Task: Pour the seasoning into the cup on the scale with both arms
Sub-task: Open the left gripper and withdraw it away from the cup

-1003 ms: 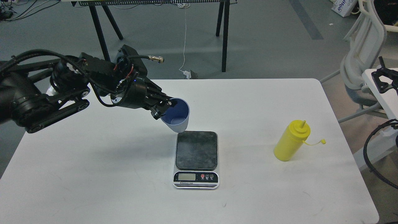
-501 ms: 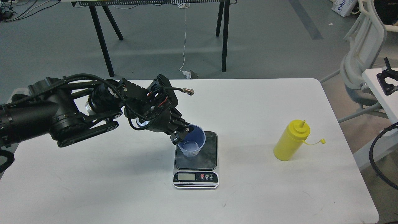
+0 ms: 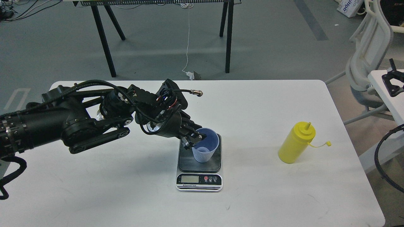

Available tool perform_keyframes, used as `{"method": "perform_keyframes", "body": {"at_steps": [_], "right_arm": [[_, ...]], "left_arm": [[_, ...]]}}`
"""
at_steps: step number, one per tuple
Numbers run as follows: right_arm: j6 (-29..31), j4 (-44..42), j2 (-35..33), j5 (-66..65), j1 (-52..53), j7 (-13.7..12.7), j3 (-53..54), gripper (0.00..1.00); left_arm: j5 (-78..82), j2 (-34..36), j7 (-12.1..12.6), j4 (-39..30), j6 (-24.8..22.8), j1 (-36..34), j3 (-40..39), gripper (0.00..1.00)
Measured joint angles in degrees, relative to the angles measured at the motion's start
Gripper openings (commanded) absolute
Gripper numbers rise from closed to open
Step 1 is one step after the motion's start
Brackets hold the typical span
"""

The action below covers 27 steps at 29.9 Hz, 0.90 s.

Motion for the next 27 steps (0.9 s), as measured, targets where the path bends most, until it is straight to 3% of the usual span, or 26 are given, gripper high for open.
{"method": "perform_keyframes", "body": {"at_steps": [3, 7, 13, 18, 23, 27], "right_arm": [[0.0, 0.7, -0.1, 0.0, -0.6, 0.0, 0.0, 0.99], [0.0, 2.3, -1.3, 0.0, -2.3, 0.0, 0.3, 0.99], [0.0, 9.3, -4.5, 0.0, -11.2, -0.1, 1.3, 0.99], [0.0, 11.9, -5.8, -0.2, -18.6, -0.1, 1.4, 0.99], [0.0, 8.4, -6.1, -0.5, -19.6, -0.7, 0.6, 0.99], [0.0, 11.2, -4.6, -0.1, -23.0, -0.5, 0.1, 0.99]], "left_arm": [[-0.3, 0.5, 0.2, 0.1, 0.2, 0.0, -0.4, 0.75], [-3.3, 1.8, 0.1, 0.1, 0.3, 0.0, -5.2, 0.84], [-23.6, 5.7, 0.1, 2.7, 0.2, 0.1, -13.3, 0.99], [-50.4, 5.6, -0.7, 11.3, 0.3, 0.1, -16.2, 0.99], [-80.0, 7.2, -1.4, 17.6, -1.0, 0.1, -17.3, 1.00], [-102.5, 8.6, -1.4, 24.2, -1.9, 0.2, -18.0, 1.00]]}}
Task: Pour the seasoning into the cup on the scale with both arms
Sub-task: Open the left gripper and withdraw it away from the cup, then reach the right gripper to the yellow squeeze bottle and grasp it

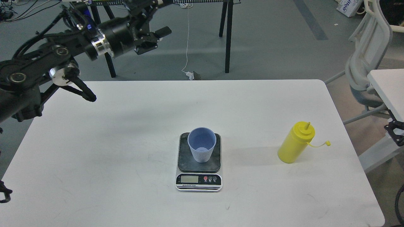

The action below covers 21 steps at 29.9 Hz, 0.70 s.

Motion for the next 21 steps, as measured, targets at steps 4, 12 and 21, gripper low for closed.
{"method": "perform_keyframes", "body": {"at_steps": [4, 12, 21], "right_arm": [[0.0, 6.8, 4.3, 0.0, -7.2, 0.2, 0.1, 0.99], [0.0, 15.8, 11.8, -0.4, -16.6, -0.4, -4.3, 0.99], [0.0, 14.1, 22.0, -0.4, -16.3, -0.2, -7.1, 0.99]], "left_arm": [[-14.1, -0.4, 0.0, 6.9, -0.1, 0.5, -0.9, 1.00], [-20.4, -0.6, 0.1, 10.5, -0.1, 5.0, -7.5, 1.00], [-20.1, 0.9, 0.4, 10.6, -0.1, 7.8, -8.1, 1.00]]}}
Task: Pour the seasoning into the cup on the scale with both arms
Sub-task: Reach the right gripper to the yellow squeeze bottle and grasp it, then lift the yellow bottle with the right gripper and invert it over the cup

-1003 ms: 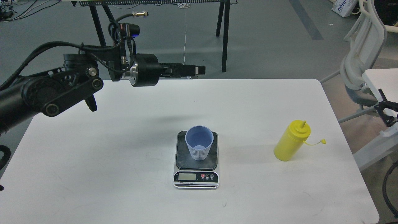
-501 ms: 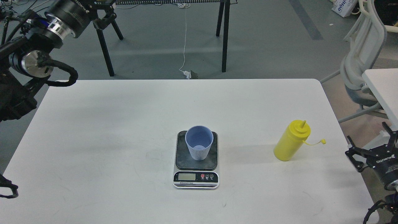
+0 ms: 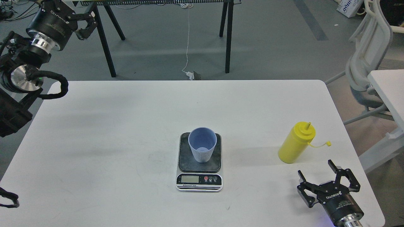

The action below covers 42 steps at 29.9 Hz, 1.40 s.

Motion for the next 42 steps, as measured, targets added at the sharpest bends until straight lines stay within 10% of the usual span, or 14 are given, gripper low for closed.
{"method": "perform_keyframes", "body": {"at_steps": [28, 31, 34, 42], "right_arm": [[0.0, -10.8, 13.5, 0.0, 16.2, 1.4, -0.8, 0.89], [0.0, -11.1, 13.7, 0.0, 17.6, 1.9, -0.7, 0.76], [0.0, -11.5, 13.7, 0.0, 19.0, 2.0, -0.6, 0.42], [0.0, -11.5, 13.3, 0.0, 20.1, 1.9, 0.3, 0.30]], "left_arm": [[0.2, 3.3, 0.1, -0.4, 0.0, 1.0, 0.3, 1.00], [0.2, 3.3, 0.1, -0.4, 0.0, 1.0, 0.4, 1.00], [0.3, 3.3, 0.1, -0.3, 0.0, 1.0, 0.5, 1.00], [0.3, 3.3, 0.2, -0.2, 0.0, 1.5, 0.6, 1.00]]}}
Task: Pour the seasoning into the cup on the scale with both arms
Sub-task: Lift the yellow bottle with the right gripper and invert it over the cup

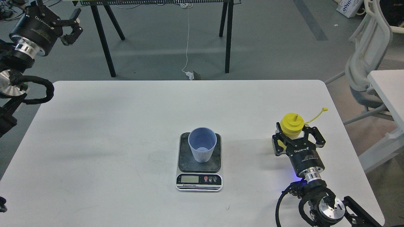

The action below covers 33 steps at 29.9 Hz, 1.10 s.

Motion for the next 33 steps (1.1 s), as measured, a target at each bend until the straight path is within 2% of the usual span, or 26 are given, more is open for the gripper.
{"method": "perform_keyframes", "body": {"at_steps": [6, 11, 16, 22, 25, 29, 33], "right_arm": [[0.0, 3.0, -3.9, 0.0, 0.2, 0.0, 1.3, 0.28], [0.0, 8.0, -14.4, -2.4, 4.0, 0.0, 1.7, 0.27], [0.0, 8.8, -21.3, -14.0, 12.0, 0.0, 1.7, 0.27], [0.0, 9.5, -21.9, -31.1, 24.8, -0.2, -0.7, 0.27], [0.0, 9.4, -21.6, -37.6, 32.5, -0.2, -5.7, 0.27], [-0.3, 9.0, -21.2, -42.1, 43.2, 0.1, -17.6, 0.26], [-6.0, 9.0, -18.2, -50.7, 52.3, 1.1, -30.3, 0.26]], "left_arm": [[0.0, 0.0, 0.0, 0.0, 0.0, 0.2, 0.0, 1.00], [-0.2, 0.6, -0.3, -0.1, 0.0, 0.4, -0.2, 1.00], [-0.2, 1.8, -0.5, -0.3, 0.0, 1.1, -0.5, 1.00], [0.0, 1.5, -0.5, -1.0, 0.0, 2.6, -0.1, 1.00], [0.0, 1.5, -0.4, -1.1, 0.0, 2.8, -0.4, 1.00], [-0.5, 1.4, 0.1, -0.7, 0.0, 3.0, -0.6, 1.00], [-0.8, -0.2, 0.8, -0.5, 0.0, 3.5, -0.7, 1.00]]}}
